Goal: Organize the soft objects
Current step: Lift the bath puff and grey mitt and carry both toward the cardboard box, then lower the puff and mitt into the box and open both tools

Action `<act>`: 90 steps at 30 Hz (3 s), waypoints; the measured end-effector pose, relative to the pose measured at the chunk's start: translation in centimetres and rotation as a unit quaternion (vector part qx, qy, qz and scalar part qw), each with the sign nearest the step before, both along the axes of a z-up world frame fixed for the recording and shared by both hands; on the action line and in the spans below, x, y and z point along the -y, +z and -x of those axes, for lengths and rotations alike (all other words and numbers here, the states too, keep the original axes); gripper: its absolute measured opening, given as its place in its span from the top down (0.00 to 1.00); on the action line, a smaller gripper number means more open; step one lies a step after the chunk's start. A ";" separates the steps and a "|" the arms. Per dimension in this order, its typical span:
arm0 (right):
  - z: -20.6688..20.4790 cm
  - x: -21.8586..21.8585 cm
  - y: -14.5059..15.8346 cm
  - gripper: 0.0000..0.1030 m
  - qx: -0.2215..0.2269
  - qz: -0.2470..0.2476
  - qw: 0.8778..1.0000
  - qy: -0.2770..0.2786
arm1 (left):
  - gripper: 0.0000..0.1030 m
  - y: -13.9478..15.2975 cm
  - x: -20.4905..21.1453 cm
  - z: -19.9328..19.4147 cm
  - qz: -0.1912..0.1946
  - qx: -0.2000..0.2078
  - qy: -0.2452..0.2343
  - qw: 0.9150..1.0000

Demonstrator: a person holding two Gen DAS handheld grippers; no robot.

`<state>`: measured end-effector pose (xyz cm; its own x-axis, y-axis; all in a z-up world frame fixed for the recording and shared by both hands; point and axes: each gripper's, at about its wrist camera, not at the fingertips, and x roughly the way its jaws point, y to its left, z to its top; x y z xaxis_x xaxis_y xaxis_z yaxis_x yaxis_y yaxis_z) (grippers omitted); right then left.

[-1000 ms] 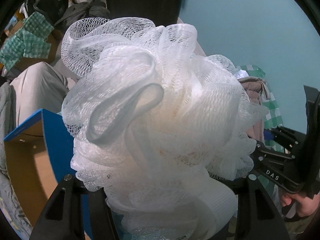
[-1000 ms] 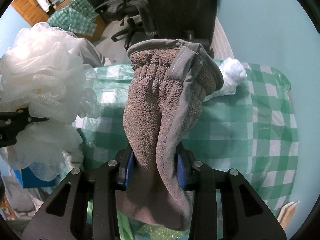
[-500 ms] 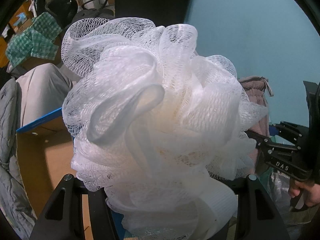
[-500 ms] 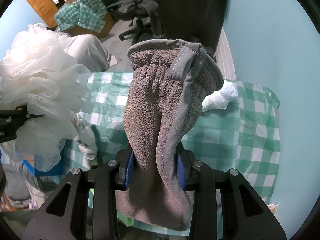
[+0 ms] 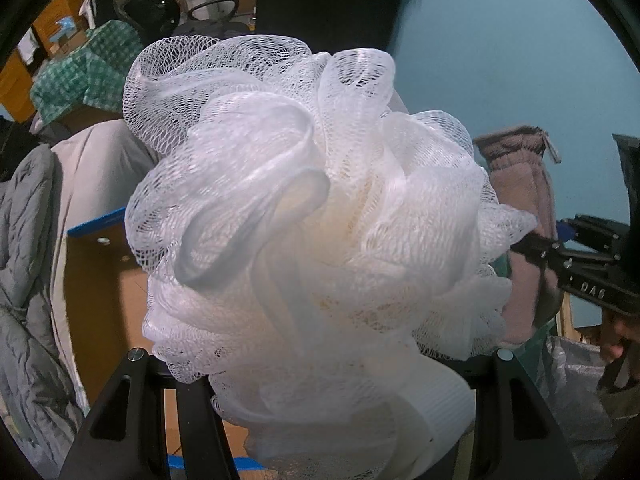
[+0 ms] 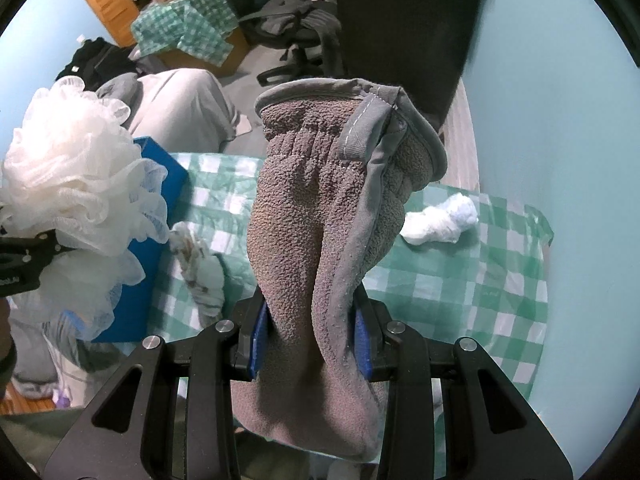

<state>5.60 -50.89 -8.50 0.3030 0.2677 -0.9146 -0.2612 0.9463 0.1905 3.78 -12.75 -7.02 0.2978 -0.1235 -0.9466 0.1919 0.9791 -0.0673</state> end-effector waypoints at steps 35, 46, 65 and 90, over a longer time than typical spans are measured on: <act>-0.9 -16.0 2.3 0.67 0.007 -0.016 0.987 0.160 | 0.42 0.2 -2.6 3.6 -0.019 0.007 0.111 0.994; -1.5 -22.0 2.1 0.67 0.001 -0.015 0.979 0.204 | 0.42 -1.1 -3.7 3.4 -0.023 -0.003 0.153 0.988; -2.1 -32.5 0.7 0.67 -0.020 -0.005 0.972 0.232 | 0.42 -2.2 -4.3 3.2 -0.021 -0.028 0.160 0.986; -4.2 -35.1 -2.7 0.30 -0.045 0.045 0.978 0.197 | 0.15 -4.3 -4.8 0.4 -0.055 -0.082 0.116 0.988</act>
<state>9.83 -15.82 -11.16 0.1105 0.2652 -0.9578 -0.5945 0.7899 0.1502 3.38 -7.99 -11.31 0.1471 0.0358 -0.9885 -0.0441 0.9986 0.0296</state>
